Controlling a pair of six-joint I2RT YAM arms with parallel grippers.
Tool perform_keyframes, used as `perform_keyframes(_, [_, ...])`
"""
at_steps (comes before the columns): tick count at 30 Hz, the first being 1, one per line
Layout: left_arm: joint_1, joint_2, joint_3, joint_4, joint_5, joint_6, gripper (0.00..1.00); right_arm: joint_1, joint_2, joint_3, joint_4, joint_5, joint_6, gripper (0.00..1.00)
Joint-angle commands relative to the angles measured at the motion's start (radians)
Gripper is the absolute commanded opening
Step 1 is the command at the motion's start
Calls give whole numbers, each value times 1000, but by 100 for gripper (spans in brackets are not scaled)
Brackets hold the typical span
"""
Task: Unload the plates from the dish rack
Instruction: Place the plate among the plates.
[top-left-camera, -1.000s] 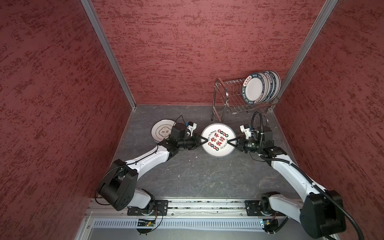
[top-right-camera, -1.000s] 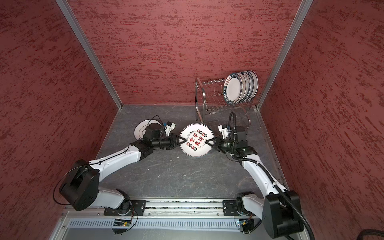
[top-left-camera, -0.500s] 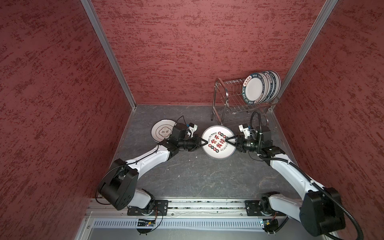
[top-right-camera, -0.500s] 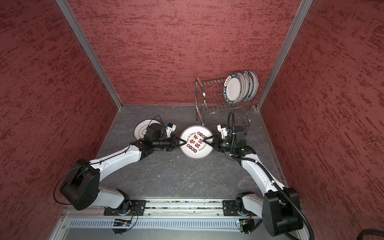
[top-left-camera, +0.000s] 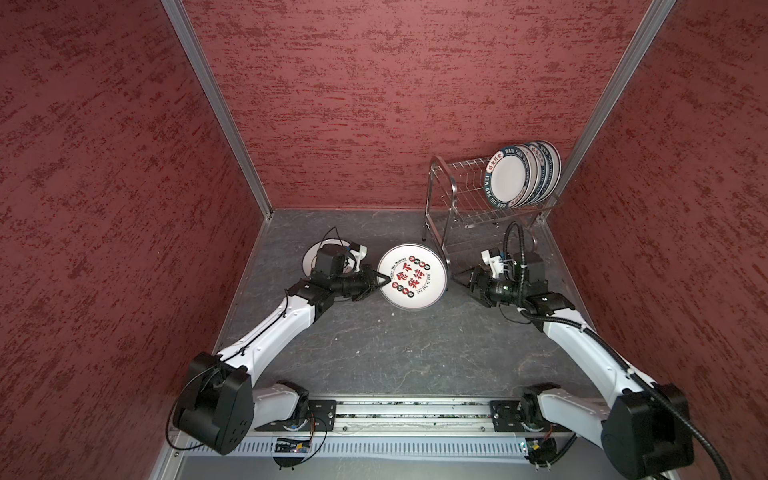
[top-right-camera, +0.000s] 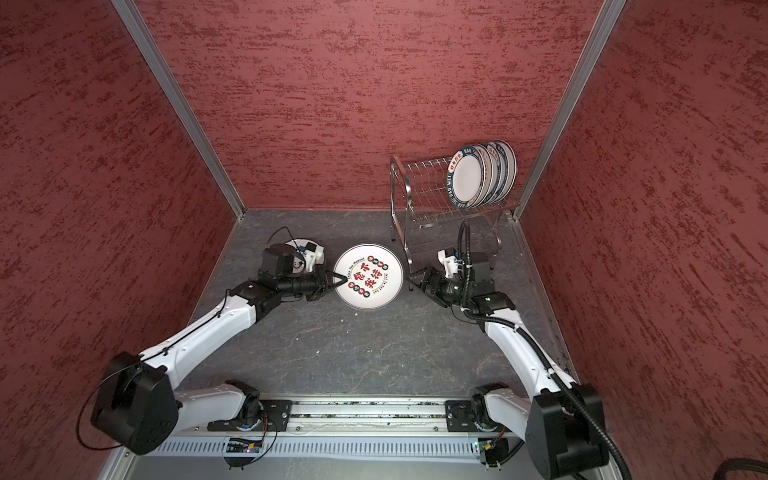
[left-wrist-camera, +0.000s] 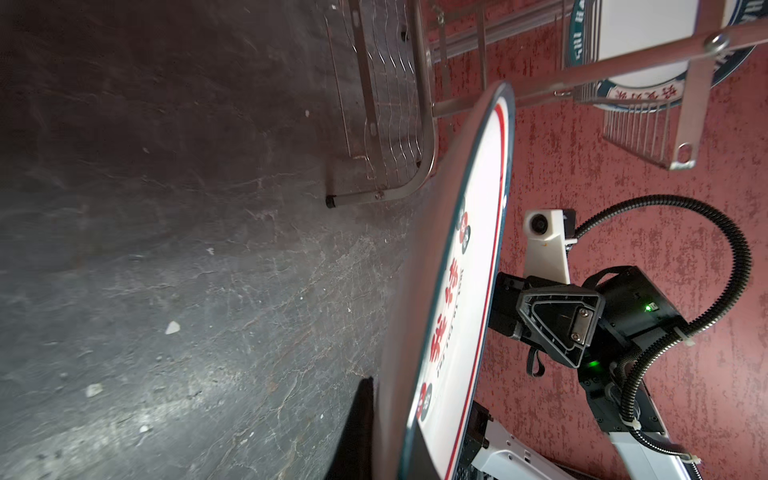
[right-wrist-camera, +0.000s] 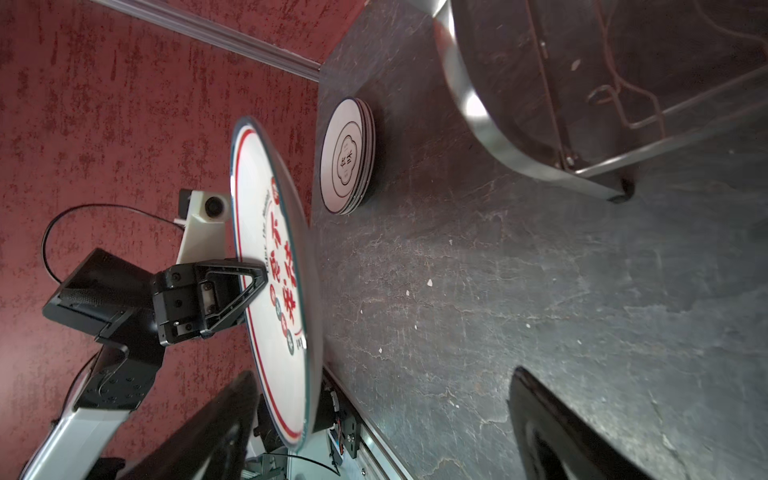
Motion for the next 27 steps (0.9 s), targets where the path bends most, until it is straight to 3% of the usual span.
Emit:
perform_keyframes(1, [90, -72, -16, -109, 30, 66, 0, 4, -30, 59, -157, 135, -60, 99])
perform_keyframes(9, [366, -114, -14, -284, 32, 153, 0, 4, -70, 196, -505, 514, -126, 99])
perform_keyframes(14, [474, -56, 15, -294, -5, 194, 0, 4, -97, 254, -633, 726, -121, 99])
perform_keyframes(27, [638, 230, 148, -245, -39, 235, 0, 4, -140, 219, -640, 741, -155, 99])
